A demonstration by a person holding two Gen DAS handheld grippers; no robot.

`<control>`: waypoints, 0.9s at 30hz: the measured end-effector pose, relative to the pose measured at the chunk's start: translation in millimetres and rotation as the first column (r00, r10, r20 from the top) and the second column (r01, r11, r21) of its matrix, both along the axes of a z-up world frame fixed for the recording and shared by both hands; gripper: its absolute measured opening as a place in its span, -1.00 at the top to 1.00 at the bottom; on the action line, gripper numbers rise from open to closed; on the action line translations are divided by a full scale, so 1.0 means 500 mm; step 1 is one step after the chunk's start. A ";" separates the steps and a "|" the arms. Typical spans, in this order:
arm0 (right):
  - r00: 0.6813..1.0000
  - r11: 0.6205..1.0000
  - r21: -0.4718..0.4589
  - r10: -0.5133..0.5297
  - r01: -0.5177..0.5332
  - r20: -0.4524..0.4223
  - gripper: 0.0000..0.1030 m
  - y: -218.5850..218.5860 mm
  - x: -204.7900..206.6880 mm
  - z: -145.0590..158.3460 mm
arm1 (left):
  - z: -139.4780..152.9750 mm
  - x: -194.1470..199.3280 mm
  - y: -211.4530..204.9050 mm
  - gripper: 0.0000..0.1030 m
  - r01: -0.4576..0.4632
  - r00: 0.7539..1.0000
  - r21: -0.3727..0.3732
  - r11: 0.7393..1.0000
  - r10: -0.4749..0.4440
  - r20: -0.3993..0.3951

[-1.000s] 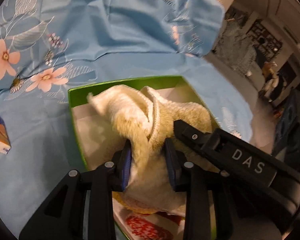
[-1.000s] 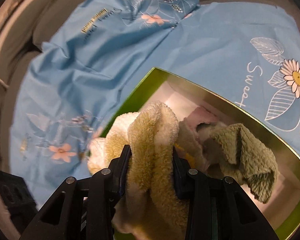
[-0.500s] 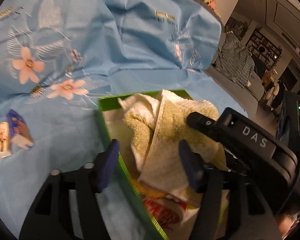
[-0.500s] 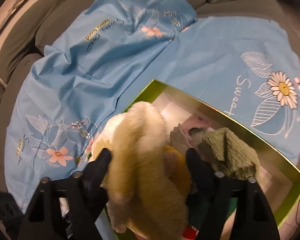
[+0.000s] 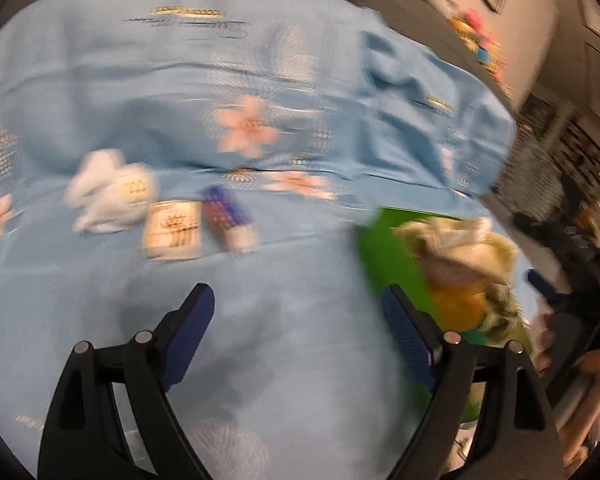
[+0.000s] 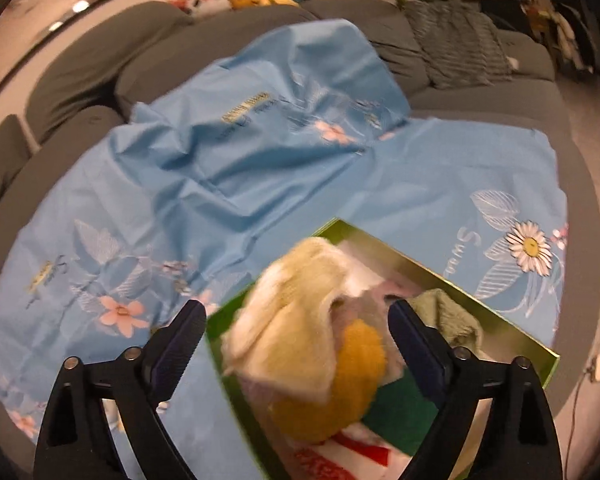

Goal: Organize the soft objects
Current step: 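Move the right gripper to the small blue box and grasp it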

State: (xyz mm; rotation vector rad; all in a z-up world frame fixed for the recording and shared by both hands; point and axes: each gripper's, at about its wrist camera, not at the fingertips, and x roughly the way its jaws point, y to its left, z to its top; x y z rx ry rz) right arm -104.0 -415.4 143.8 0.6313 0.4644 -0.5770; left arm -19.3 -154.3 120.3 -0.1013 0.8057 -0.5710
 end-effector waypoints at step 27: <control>0.817 0.783 -0.249 0.509 -0.570 -0.271 -0.79 0.434 0.344 -0.125 | -0.109 0.017 0.371 -0.74 -0.447 0.889 0.100 0.889 0.454 -0.066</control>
